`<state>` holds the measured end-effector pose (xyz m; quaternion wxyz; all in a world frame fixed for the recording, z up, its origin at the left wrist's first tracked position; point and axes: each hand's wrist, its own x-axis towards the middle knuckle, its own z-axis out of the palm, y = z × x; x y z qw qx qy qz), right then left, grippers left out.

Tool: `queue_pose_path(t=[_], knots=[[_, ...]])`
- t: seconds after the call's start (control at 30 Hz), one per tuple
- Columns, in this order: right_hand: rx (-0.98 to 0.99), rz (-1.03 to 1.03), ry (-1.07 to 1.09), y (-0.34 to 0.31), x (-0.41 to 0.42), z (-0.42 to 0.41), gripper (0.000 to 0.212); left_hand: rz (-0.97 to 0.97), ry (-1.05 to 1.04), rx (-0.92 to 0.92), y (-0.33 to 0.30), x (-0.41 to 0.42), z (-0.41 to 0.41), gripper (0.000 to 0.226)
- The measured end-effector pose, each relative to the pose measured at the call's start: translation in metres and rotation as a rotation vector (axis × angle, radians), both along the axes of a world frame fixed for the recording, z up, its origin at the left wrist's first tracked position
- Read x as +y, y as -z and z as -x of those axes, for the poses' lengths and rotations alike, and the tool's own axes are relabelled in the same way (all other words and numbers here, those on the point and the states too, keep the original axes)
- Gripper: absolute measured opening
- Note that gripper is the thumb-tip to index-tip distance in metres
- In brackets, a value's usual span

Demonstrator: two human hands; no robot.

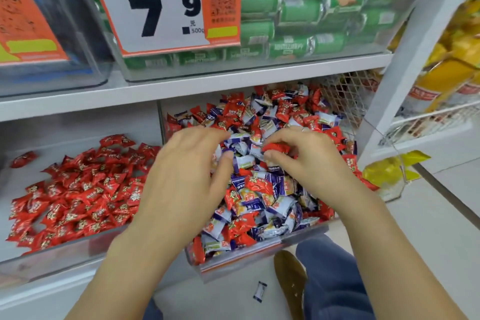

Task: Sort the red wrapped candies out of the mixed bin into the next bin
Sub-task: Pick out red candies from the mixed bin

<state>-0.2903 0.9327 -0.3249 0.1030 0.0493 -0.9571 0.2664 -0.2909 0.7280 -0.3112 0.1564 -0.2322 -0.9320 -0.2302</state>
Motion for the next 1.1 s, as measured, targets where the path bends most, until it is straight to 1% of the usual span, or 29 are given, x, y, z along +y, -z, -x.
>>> queue_pose_path(t=[0.07,0.1,0.2,0.23,0.33,0.4,0.47,0.57,0.6,0.63,0.73,0.87,0.93,1.1], knots=[[0.062,0.057,0.064,-0.001,0.015,-0.007,0.010,0.016,0.104,0.011,0.000,0.020,-0.010,0.032],[0.072,0.062,0.094,-0.001,0.022,-0.010,0.011,0.064,0.155,0.001,0.002,0.030,-0.015,0.032],[0.053,0.014,0.173,0.003,0.045,-0.019,0.017,0.199,0.246,-0.101,0.022,0.048,-0.018,0.043],[0.048,-0.002,0.208,0.005,0.053,-0.020,0.018,0.223,0.265,-0.103,0.027,0.050,-0.016,0.041],[0.048,-0.006,0.340,0.005,0.077,-0.027,0.022,0.229,0.257,-0.039,0.038,0.049,-0.005,0.026],[0.053,0.018,0.390,0.003,0.089,-0.033,0.026,0.260,0.243,-0.025,0.042,0.047,0.001,0.024],[0.009,0.013,0.387,0.002,0.094,-0.040,0.031,0.294,0.253,-0.006,0.041,0.047,0.001,0.026],[-0.090,-0.044,0.343,0.008,0.093,-0.042,0.027,0.309,0.277,0.045,0.042,0.044,0.002,0.021],[-0.099,-0.065,0.325,0.010,0.091,-0.041,0.024,0.302,0.275,0.059,0.042,0.042,0.005,0.023],[-0.101,-0.087,0.310,0.012,0.088,-0.039,0.022,0.294,0.271,0.054,0.042,0.040,0.008,0.029],[-0.101,-0.125,0.288,0.017,0.077,-0.030,0.026,0.253,0.244,0.019,0.044,0.033,0.020,0.041],[-0.098,-0.099,0.274,0.025,0.066,-0.014,0.036,0.211,0.223,-0.002,0.046,0.033,0.020,0.043],[-0.128,-0.110,0.261,0.029,0.061,-0.007,0.040,0.146,0.217,0.007,0.046,0.032,0.019,0.042],[-0.088,-0.116,0.257,0.033,0.054,0.000,0.040,-0.003,0.140,0.060,0.038,0.033,0.017,0.038]])
